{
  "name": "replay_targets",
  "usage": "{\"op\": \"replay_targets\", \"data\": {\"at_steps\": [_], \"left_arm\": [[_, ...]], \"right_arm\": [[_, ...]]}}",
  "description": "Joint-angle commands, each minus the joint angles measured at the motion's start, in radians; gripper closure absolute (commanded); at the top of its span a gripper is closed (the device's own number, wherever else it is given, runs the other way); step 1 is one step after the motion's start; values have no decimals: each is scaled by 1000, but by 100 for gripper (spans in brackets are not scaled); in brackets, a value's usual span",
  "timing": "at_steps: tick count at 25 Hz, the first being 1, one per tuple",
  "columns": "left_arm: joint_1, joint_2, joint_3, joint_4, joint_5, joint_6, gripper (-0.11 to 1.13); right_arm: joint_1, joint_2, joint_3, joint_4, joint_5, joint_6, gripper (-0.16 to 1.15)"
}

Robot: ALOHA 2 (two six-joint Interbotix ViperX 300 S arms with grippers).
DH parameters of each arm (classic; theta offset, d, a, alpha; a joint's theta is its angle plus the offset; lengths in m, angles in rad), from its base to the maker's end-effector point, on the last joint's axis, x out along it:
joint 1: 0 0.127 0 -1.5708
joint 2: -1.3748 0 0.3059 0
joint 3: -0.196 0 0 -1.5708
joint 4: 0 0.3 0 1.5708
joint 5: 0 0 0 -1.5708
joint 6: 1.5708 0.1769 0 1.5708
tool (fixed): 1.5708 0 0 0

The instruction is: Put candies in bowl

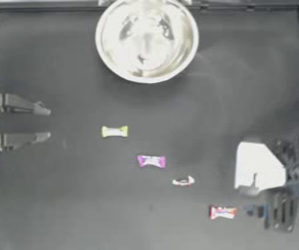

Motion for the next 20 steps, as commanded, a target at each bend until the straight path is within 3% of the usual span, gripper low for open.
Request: {"op": "replay_targets", "data": {"at_steps": [1,8,20], "left_arm": [[3,3,-11,-5,-5,-3,20],[6,8,-11,-9,-5,-3,20],[5,9,-9,-23,-8,-3,20]], "right_arm": [[44,80,-58,-35,-8,38,2],[75,245,-91,-28,-46,58,2],[51,353,-9,-46,-253,87,2]]}}
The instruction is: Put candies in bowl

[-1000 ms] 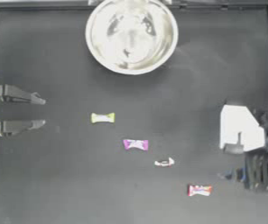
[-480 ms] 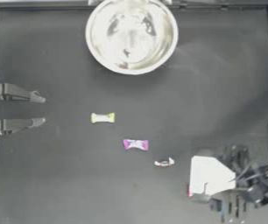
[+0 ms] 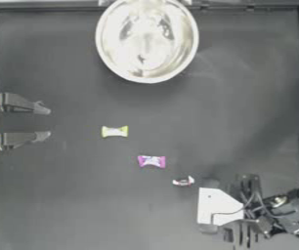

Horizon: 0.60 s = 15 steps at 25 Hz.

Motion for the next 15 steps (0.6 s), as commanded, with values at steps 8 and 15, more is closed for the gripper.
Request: {"op": "replay_targets", "data": {"at_steps": [8,15], "left_arm": [[3,12,-6,-11,-9,-2,20],[2,28,-6,-23,-11,-2,20]], "right_arm": [[-15,57,3,-25,-37,2,3],[-21,84,3,-25,-35,2,17]]}}
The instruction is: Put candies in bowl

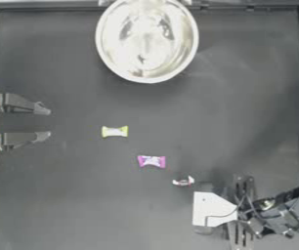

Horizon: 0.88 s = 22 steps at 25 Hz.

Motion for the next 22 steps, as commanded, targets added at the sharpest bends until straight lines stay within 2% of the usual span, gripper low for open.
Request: {"op": "replay_targets", "data": {"at_steps": [1,5,7,10,14,19,22], "left_arm": [[2,29,-11,-3,-12,-2,20],[0,37,-11,-3,-12,-2,20],[2,40,-11,-5,-12,-2,20],[0,44,-11,-6,-12,-2,20],[2,52,-6,-6,-12,-2,20],[2,57,-5,-6,-17,-2,20],[2,57,-2,-8,-17,-3,20]], "right_arm": [[-2,-5,-8,0,3,0,26],[-2,-6,-11,-3,6,0,69],[-2,-8,-11,-3,6,-2,79],[-2,-34,-8,-21,8,2,82],[-20,-115,-2,-109,9,17,85],[-92,-262,35,-295,-31,87,86],[-173,-368,86,-402,-110,130,86]]}}
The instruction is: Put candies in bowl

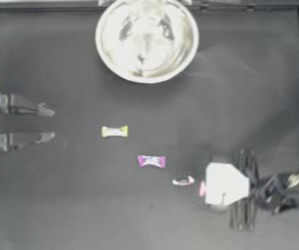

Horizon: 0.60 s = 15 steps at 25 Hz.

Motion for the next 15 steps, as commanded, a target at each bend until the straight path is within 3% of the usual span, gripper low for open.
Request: {"op": "replay_targets", "data": {"at_steps": [1,7,15], "left_arm": [[0,18,-6,-5,-8,0,20],[0,20,-3,-5,-11,0,20],[2,23,3,-5,-26,-2,20]], "right_arm": [[-103,-141,44,-120,-103,34,86],[-373,-249,106,-222,-373,26,86],[-640,-170,54,-356,-500,11,87]]}}
